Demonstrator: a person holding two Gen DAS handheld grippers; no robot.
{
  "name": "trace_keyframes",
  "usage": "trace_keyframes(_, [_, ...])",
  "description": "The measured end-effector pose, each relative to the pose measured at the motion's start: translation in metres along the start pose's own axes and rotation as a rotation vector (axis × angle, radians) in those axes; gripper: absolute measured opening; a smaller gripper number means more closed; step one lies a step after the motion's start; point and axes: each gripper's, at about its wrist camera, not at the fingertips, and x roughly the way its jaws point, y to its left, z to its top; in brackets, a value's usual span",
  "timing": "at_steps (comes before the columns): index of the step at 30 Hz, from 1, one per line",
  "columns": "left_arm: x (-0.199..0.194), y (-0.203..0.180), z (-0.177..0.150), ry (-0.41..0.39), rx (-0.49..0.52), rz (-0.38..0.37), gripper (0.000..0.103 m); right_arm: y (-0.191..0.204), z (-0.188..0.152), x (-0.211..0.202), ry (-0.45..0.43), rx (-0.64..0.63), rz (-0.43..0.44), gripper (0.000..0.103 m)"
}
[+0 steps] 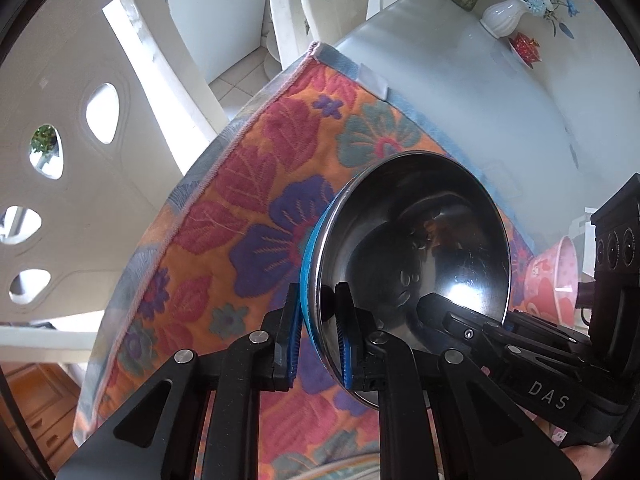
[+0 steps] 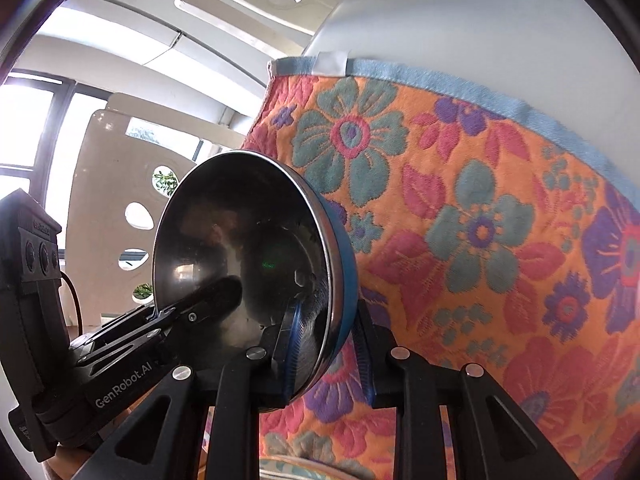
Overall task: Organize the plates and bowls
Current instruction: 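Grip the rim of the steel bowl with both tools, then lift the steel bowl with both tools and carry it toward the pink bowl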
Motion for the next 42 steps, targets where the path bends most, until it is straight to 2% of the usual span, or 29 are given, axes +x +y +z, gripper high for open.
trace_keyframes(8, [-0.013,-0.024,-0.016,-0.003,-0.025,-0.007,0.013,-0.002,-0.011,-0.026,-0.016,-0.008,-0.028,0.024])
trace_keyframes(16, [-0.029,-0.055,-0.037,-0.016,-0.033,-0.003,0.014,-0.014,-0.027,-0.062,-0.046,-0.018,-0.03,0.024])
trace_keyframes(21, [-0.033,-0.077,-0.048,-0.01,-0.052,-0.026,0.014,-0.029,-0.038,-0.086,-0.062,-0.018,-0.031,0.024])
trace_keyframes(30, [-0.033,-0.133,-0.061,-0.019,-0.004,-0.04,0.014,-0.067,-0.055,-0.128,-0.101,0.003,-0.058,0.024])
trace_keyframes(42, [-0.016,-0.203,-0.06,0.004,0.081,-0.064,0.014,-0.122,-0.063,-0.166,-0.152,0.08,-0.077,0.024])
